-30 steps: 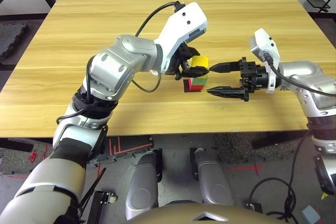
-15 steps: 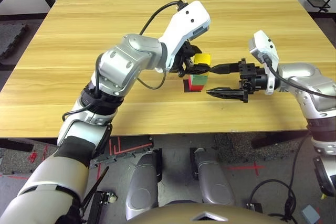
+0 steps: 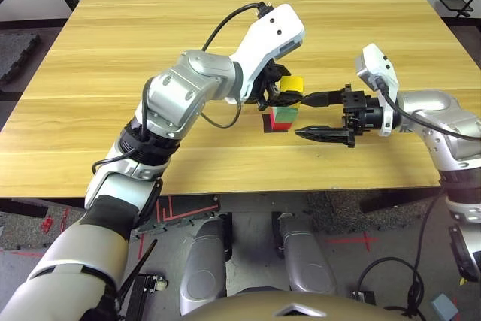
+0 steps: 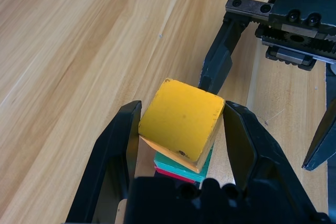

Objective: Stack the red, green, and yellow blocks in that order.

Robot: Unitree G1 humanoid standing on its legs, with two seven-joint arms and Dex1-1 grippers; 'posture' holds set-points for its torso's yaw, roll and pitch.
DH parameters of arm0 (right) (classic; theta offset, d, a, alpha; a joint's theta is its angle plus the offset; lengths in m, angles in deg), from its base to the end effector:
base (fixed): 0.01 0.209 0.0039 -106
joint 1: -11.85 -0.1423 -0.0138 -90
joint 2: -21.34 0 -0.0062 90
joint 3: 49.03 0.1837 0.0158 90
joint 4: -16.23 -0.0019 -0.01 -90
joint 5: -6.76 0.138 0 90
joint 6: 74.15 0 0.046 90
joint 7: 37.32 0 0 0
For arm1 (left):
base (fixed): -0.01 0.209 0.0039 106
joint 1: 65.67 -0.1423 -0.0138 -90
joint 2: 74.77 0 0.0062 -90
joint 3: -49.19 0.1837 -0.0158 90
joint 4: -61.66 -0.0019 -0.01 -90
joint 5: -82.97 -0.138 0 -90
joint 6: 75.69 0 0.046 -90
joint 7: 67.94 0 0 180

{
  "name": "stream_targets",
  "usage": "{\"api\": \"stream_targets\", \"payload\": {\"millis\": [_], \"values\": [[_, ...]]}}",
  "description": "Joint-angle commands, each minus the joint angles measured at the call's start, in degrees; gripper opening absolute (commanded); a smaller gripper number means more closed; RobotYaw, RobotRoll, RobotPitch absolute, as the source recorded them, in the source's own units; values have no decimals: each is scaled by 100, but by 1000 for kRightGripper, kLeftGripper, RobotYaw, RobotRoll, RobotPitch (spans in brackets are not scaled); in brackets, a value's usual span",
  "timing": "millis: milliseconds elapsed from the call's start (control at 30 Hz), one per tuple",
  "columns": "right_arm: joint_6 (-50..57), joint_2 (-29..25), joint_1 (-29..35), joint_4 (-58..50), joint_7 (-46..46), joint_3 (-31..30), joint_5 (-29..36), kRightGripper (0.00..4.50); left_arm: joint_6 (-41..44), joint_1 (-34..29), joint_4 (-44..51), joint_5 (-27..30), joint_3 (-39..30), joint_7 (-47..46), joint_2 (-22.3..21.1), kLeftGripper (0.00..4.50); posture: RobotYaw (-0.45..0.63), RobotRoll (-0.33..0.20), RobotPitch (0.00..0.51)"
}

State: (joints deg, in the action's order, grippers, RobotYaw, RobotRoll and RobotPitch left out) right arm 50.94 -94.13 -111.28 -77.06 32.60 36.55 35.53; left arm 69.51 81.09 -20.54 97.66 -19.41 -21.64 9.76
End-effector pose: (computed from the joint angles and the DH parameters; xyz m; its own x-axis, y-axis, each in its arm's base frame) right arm 0.2786 -0.2246 0.2005 0.2359 0.9317 -0.2763 -0.9716 0.2314 -0.0494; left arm 0.2865 0.0856 0.2515 0.3882 -0.8403 -0.3785 0.9121 0.2916 0.2880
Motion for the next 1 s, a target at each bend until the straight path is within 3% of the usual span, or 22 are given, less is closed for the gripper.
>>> {"api": "stream_targets", "payload": {"millis": [33, 1000], "values": [[-4, -2, 49, -174, 29, 40, 84, 4500, -14, -88, 106, 46, 182, 88, 57, 2642, 200, 59, 190], [51, -2, 52, -210, -16, 67, 93, 4500, -188, -221, 18, -57, 405, 171, 118, 2642, 187, 51, 194]]}}
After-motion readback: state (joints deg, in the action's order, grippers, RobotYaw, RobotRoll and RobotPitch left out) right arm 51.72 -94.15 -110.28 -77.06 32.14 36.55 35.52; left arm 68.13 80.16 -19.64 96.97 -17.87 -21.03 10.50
